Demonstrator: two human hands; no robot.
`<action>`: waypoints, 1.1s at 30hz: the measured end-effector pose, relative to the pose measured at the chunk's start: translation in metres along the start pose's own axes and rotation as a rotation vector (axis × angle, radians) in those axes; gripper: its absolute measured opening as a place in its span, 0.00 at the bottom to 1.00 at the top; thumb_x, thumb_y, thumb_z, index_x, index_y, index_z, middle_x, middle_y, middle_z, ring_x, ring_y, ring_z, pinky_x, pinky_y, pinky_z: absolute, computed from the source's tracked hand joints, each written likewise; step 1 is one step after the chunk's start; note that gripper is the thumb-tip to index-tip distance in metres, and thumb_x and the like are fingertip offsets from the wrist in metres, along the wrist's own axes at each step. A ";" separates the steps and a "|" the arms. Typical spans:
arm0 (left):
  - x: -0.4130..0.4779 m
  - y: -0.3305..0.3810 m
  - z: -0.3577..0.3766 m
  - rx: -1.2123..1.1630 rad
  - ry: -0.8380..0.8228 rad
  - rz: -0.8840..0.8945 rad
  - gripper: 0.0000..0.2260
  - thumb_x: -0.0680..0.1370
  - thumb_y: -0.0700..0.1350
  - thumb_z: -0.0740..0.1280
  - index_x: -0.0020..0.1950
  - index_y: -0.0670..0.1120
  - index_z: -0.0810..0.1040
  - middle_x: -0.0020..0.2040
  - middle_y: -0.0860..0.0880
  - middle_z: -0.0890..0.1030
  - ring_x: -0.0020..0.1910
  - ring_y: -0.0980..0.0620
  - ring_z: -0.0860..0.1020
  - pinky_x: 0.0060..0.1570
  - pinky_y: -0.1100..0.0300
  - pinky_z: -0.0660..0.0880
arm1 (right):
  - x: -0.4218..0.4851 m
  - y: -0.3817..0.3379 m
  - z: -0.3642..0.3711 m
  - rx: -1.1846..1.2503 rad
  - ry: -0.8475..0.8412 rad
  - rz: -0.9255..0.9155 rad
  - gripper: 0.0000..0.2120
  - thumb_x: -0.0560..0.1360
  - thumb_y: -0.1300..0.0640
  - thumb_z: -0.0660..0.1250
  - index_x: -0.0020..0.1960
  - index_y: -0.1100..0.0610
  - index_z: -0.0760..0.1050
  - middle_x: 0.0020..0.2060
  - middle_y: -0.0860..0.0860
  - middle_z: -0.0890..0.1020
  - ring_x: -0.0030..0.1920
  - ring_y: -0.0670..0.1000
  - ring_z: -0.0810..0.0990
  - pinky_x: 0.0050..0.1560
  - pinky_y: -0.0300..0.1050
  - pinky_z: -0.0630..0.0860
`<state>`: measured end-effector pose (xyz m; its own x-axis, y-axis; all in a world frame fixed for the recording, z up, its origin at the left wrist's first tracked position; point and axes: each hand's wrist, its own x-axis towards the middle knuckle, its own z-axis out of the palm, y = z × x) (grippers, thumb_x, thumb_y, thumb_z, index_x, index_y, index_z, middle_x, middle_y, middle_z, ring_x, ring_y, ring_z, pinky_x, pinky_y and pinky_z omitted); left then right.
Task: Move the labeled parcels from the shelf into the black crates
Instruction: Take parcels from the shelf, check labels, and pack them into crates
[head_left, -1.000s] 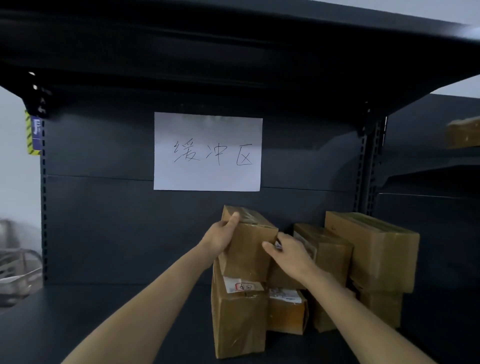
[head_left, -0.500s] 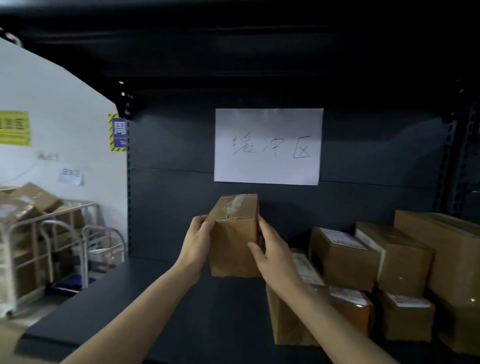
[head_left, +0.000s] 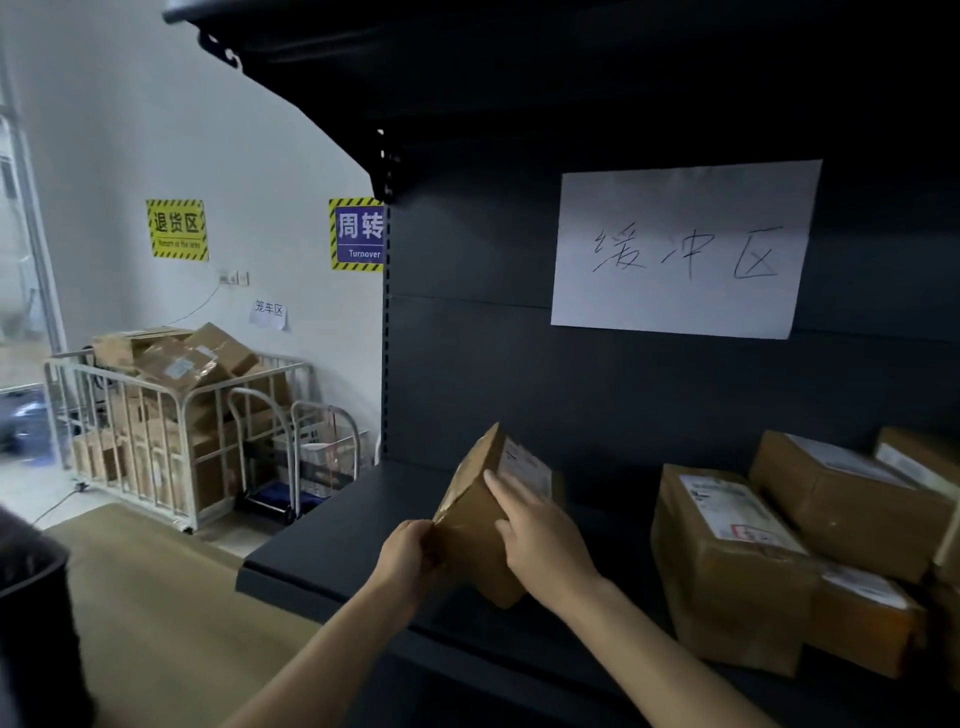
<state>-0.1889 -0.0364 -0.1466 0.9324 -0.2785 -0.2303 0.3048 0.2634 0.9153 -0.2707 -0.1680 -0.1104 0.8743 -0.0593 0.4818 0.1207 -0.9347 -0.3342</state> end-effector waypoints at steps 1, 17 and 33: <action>0.001 0.001 -0.005 0.045 0.003 -0.006 0.06 0.78 0.37 0.58 0.44 0.39 0.74 0.38 0.41 0.74 0.36 0.45 0.74 0.36 0.53 0.74 | 0.003 -0.004 0.003 -0.034 -0.014 -0.022 0.26 0.79 0.62 0.56 0.75 0.51 0.56 0.73 0.49 0.62 0.73 0.49 0.58 0.71 0.42 0.56; 0.013 0.035 -0.016 0.417 -0.153 0.036 0.14 0.79 0.54 0.61 0.48 0.46 0.79 0.47 0.45 0.80 0.48 0.45 0.77 0.50 0.55 0.72 | -0.003 0.017 0.009 0.471 -0.075 0.598 0.23 0.77 0.42 0.57 0.63 0.57 0.73 0.60 0.53 0.78 0.58 0.50 0.76 0.58 0.44 0.72; 0.039 0.021 -0.024 0.687 -0.442 0.443 0.33 0.77 0.33 0.62 0.75 0.55 0.51 0.63 0.54 0.75 0.62 0.55 0.74 0.57 0.61 0.76 | -0.003 0.037 0.026 0.559 0.040 0.417 0.20 0.77 0.57 0.63 0.68 0.53 0.68 0.62 0.45 0.76 0.60 0.41 0.71 0.54 0.26 0.68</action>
<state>-0.1419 -0.0196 -0.1444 0.7345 -0.6469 0.2048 -0.3751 -0.1356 0.9170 -0.2569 -0.1933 -0.1453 0.8837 -0.3967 0.2485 0.0119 -0.5117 -0.8591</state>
